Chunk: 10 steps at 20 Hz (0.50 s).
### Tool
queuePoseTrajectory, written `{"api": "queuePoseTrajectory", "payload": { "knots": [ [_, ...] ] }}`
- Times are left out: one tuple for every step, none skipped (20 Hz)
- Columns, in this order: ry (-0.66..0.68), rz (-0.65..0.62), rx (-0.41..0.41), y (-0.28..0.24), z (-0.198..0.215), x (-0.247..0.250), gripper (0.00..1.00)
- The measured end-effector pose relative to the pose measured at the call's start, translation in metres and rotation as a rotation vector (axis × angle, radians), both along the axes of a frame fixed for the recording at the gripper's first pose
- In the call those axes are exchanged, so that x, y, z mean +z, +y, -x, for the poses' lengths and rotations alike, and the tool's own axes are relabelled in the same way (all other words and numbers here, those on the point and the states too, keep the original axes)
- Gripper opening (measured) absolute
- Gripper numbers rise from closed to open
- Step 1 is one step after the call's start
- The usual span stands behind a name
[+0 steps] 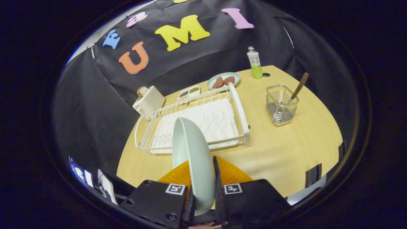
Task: Take the plate from the dish rack, then take the spoon from the basket and place it into the plate.
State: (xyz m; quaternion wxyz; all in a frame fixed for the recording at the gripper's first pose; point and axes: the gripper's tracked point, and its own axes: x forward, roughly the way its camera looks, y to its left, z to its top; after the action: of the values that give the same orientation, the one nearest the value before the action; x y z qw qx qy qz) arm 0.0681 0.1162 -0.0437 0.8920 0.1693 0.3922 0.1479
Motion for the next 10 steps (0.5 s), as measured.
{"api": "queuePoseTrajectory", "payload": {
  "knots": [
    [-0.012,-0.019,-0.013,-0.002,-0.001,-0.011,0.3],
    [-0.011,-0.036,-0.016,-0.004,-0.001,-0.023,0.3],
    [-0.002,-0.061,-0.015,-0.003,0.001,-0.036,0.3],
    [0.014,-0.092,-0.023,-0.005,0.002,-0.047,0.3],
    [0.032,-0.117,-0.028,-0.006,0.003,-0.058,0.3],
    [0.05,-0.136,-0.036,-0.008,0.002,-0.067,0.3],
    [0.069,-0.163,-0.046,-0.011,0.001,-0.076,0.3],
    [0.089,-0.21,-0.051,-0.011,0.002,-0.078,0.3],
    [0.112,-0.246,-0.055,-0.01,0.003,-0.085,0.3],
    [0.123,-0.27,-0.054,-0.009,0.002,-0.089,0.3]
  ]
}}
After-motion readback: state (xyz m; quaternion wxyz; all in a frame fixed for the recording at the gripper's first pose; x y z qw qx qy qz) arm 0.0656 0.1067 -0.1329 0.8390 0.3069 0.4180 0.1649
